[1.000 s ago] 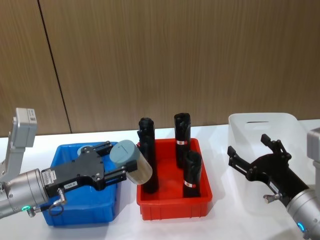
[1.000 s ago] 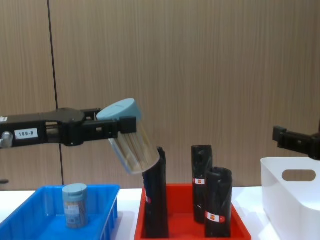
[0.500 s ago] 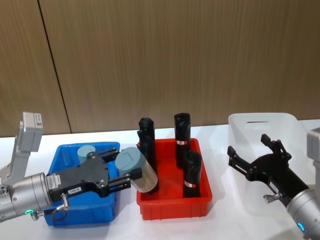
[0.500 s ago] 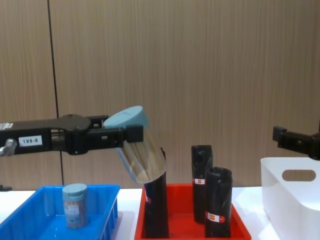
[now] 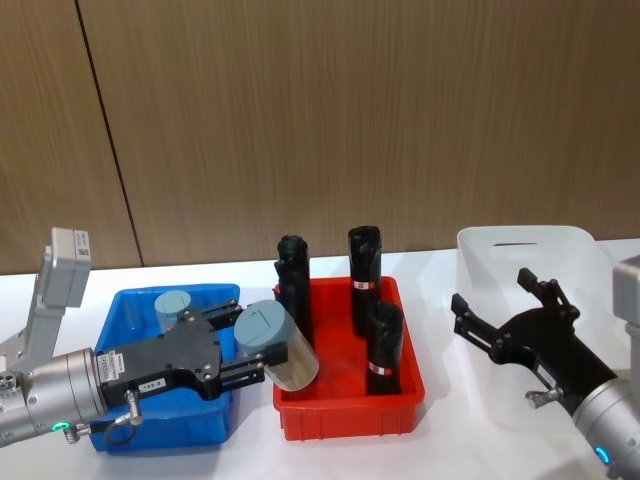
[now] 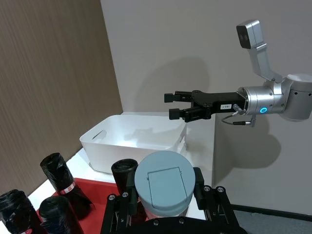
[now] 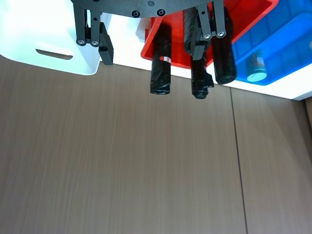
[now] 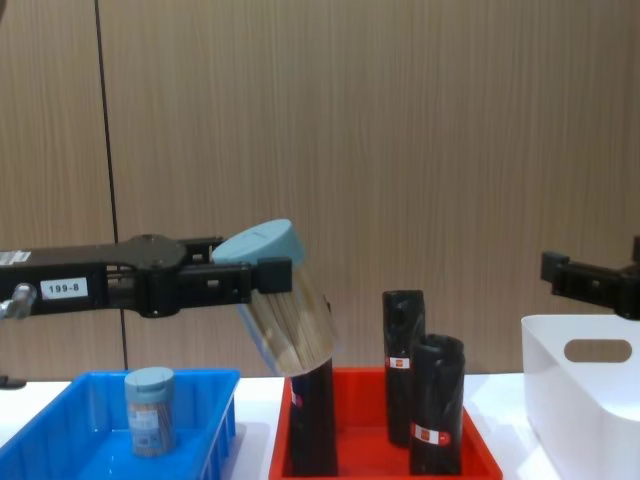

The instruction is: Pick the cotton swabs from the blue box and place them into the white box.

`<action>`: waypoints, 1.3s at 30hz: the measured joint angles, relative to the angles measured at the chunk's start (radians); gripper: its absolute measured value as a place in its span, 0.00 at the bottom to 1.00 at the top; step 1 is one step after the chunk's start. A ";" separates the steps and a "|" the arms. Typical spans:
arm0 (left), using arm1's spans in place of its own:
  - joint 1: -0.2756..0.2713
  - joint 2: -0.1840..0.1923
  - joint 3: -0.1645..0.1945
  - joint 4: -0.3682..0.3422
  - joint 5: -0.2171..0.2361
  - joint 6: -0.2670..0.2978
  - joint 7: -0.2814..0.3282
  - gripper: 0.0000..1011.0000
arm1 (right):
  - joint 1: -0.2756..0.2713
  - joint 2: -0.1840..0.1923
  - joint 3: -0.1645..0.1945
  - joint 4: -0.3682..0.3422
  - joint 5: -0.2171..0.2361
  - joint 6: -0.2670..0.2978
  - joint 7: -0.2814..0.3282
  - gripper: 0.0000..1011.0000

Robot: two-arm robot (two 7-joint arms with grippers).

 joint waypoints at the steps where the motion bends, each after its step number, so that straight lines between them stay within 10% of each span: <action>1: 0.000 0.000 0.000 0.000 0.000 0.000 -0.001 0.65 | 0.000 0.001 0.000 -0.001 0.000 0.000 0.004 0.99; 39: -0.001 0.000 0.003 0.001 0.002 0.001 -0.005 0.65 | 0.087 0.059 -0.011 -0.010 0.030 0.157 0.455 0.99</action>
